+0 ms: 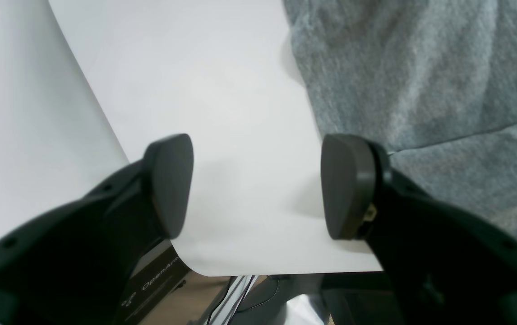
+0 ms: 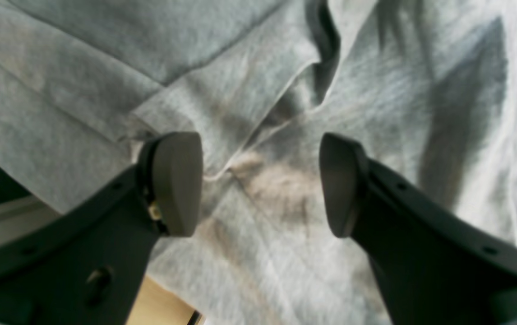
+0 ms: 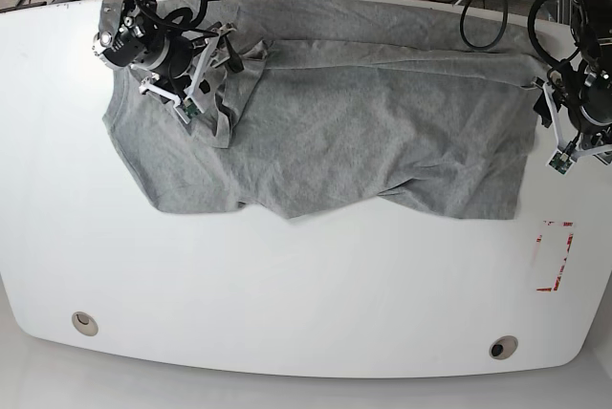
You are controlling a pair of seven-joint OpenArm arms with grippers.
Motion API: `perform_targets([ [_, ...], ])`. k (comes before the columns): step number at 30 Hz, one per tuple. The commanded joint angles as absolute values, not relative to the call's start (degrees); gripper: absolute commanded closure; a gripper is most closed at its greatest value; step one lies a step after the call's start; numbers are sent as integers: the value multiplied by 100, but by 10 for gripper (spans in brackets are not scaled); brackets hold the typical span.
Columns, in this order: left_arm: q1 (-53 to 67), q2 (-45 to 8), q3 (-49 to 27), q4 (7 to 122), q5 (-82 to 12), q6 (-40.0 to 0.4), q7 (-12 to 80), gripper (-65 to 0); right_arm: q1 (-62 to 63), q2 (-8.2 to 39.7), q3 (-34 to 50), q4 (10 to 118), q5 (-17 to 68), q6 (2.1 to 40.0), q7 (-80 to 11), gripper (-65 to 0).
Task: Layout the t-shirt on the table in an organized manner, then fold the t-shirt properly
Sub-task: 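Open both grippers and move the right gripper onto the shirt body, then move the right gripper to the shirt's side edge and grasp it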
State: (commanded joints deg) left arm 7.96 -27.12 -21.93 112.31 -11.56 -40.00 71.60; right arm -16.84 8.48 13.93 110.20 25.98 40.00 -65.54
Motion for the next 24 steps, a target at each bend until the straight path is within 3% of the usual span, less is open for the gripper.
perform_targets([
  [16,804,-2712,-2193,11231,-1156,-4000,7160,-415,-1587,611,1226,10712,2624,4000,-6527,-369],
  [20,804,-2712,-2193,11231,-1156,-4000,7160,-415,-1578,611,1226,10712,2624,4000,-6527,-227],
  [24,804,-2712,-2193,11231,-1156,-4000,7160,-415,-1499,611,1226,10712,2633,4000,-6527,-38],
])
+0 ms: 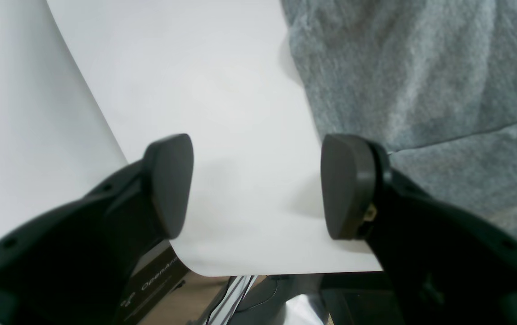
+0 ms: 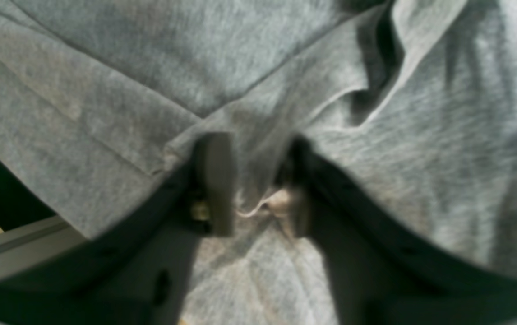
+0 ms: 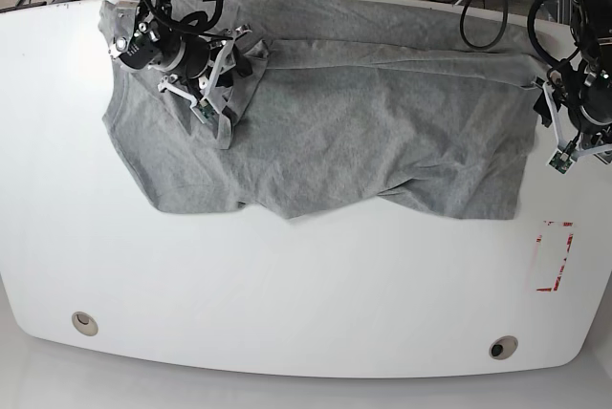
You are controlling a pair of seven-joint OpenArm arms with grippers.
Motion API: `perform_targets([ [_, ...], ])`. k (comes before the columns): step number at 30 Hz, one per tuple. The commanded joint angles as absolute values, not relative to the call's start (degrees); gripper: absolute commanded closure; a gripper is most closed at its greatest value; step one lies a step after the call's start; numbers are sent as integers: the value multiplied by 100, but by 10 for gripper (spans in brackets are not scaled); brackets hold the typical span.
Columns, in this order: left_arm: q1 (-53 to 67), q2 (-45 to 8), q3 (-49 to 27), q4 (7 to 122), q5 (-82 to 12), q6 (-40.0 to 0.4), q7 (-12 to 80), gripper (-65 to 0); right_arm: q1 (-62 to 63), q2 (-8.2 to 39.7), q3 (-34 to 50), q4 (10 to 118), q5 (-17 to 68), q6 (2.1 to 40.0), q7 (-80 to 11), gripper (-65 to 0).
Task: Layout the t-shirt on the table in an organized manner, then fold the t-shirt properly
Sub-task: 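Move the right gripper to the shirt's side edge and grasp it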
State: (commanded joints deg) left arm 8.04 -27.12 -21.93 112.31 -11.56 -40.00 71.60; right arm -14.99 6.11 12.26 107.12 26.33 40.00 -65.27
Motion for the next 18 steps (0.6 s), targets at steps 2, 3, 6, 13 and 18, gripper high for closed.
perform_targets([
  [2,804,-2712,-2193,11231,-1156,-4000,7160,-415,-1490,602,1226,10712,2633,4000,-6536,-33],
  [3,804,-2712,-2193,11231,-1156,-4000,7160,-415,-1490,602,1226,10712,2633,4000,-6536,-35],
  [6,804,-2712,-2193,11231,-1156,-4000,7160,-415,-1358,532,971,10712,2633,4000,-6554,-38],
  [13,804,-2730,-2193,11231,-1156,-4000,7160,-415,-1112,180,892,10695,2598,4000,-6571,-40],
  [18,813,-2738,-2193,11231,-1156,-4000,7160,-415,-857,154,514,10695,2607,4000,-6571,-57],
])
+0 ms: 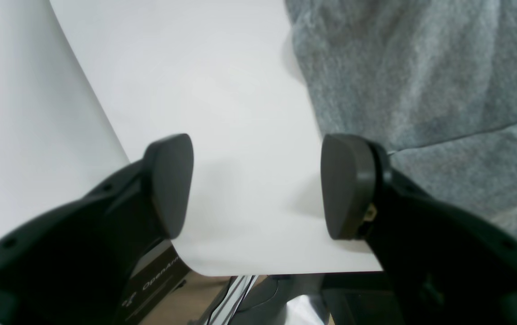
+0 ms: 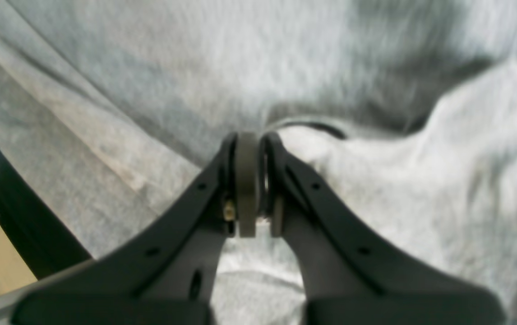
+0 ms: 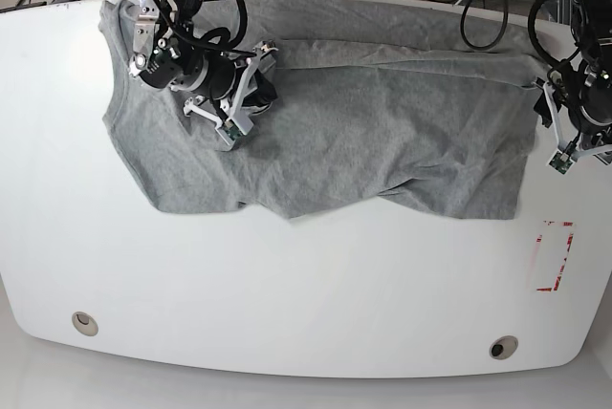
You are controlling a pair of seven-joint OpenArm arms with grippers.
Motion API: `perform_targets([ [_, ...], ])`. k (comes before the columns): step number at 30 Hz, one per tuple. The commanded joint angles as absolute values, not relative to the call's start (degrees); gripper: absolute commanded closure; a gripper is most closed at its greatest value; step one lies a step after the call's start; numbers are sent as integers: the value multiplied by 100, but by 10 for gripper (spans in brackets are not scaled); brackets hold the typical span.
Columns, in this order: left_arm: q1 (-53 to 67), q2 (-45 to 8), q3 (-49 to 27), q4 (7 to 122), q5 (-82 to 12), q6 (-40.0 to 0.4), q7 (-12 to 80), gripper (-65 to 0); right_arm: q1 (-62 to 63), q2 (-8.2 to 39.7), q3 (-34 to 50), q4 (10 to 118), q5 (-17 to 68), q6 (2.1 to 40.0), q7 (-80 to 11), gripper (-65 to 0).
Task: Layout the t-shirt on the table in an organized manner, then fold the t-shirt properly
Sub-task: 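Move the right gripper to the shirt's side edge and grasp it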
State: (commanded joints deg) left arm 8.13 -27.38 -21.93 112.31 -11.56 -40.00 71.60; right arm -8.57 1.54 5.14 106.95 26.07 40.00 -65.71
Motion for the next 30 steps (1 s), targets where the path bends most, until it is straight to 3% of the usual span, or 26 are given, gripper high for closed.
perform_targets([
  [4,884,-2738,-2193,11231,-1156,-4000,7152,-415,-734,154,338,10730,2624,4000,-6571,-235],
  [5,884,-2738,-2193,11231,-1156,-4000,7152,-415,-681,154,303,10738,2624,4000,-6571,-322],
  [8,848,-2738,-2193,11231,-1156,-4000,7152,-415,-585,163,330,10923,2633,4000,-6571,-503],
  [10,840,-2738,-2193,11231,-1156,-4000,7108,-415,-541,189,347,11055,2633,4000,-6571,-545],
  [16,611,-2712,-2167,11231,-1156,-4000,6923,-414,-224,558,708,11248,2589,4000,-6571,-537],
  [20,163,-2659,-2158,11222,-1147,-4000,6923,-413,268,1068,1253,10879,2580,4000,-6571,-533],
  [30,-532,-2334,-2176,10668,-1147,-4000,6923,-419,1692,2343,1710,8180,2580,4000,-5991,-533],
])
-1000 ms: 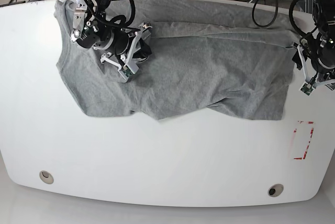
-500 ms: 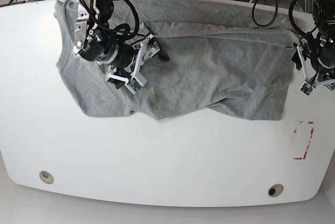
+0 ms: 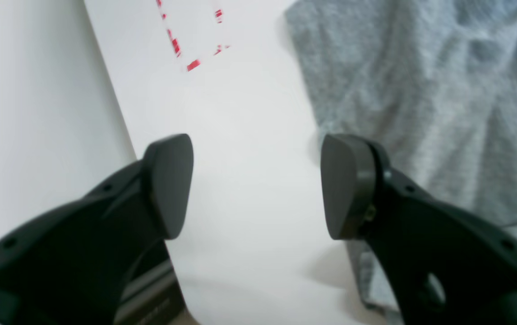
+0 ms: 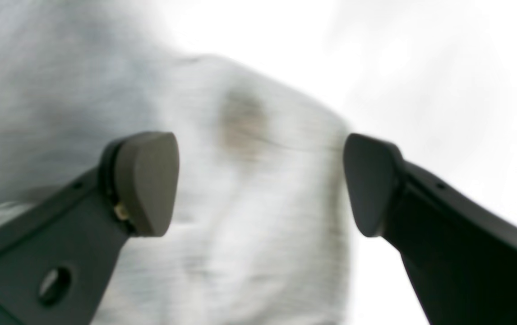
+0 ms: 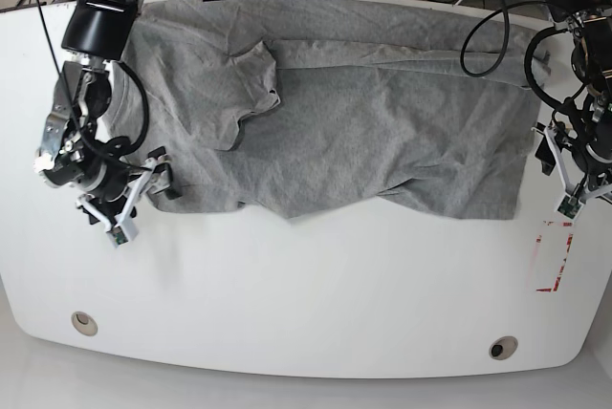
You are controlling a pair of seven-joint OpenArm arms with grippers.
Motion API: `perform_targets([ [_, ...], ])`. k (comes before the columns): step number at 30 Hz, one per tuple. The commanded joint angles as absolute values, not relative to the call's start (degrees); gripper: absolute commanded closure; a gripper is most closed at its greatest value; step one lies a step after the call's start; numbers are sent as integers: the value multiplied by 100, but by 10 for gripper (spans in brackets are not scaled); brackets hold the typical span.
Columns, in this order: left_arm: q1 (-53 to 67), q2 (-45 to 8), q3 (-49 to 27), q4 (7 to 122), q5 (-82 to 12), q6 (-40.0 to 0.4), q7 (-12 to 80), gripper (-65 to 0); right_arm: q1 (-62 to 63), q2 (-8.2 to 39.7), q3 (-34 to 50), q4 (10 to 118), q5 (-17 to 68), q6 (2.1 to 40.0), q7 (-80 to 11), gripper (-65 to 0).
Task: Layout the t-shirt on the table in an organized manner, then fold the t-shirt properly
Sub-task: 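Move the right gripper to the shirt's side edge and grasp it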
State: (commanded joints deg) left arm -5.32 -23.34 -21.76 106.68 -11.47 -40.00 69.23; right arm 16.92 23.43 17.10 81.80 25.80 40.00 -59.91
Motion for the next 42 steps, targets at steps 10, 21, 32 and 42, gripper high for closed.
perform_targets([
  [10,-593,-2281,-2158,10448,-1182,-4000,6914,-419,2299,2747,1701,6141,2580,4000,-5042,-533],
  [21,-567,-2281,-2158,10457,-1182,-4000,6914,-417,2185,2343,971,6062,1859,4000,-4365,-533],
  [32,-549,-2281,-2167,10466,-1182,-4000,6914,-415,2149,2132,971,6062,1771,4000,-4347,-533],
  [42,-453,-2281,-2158,10466,-1182,-4000,6914,-415,2149,2167,971,6062,1771,4000,-4338,-409],
])
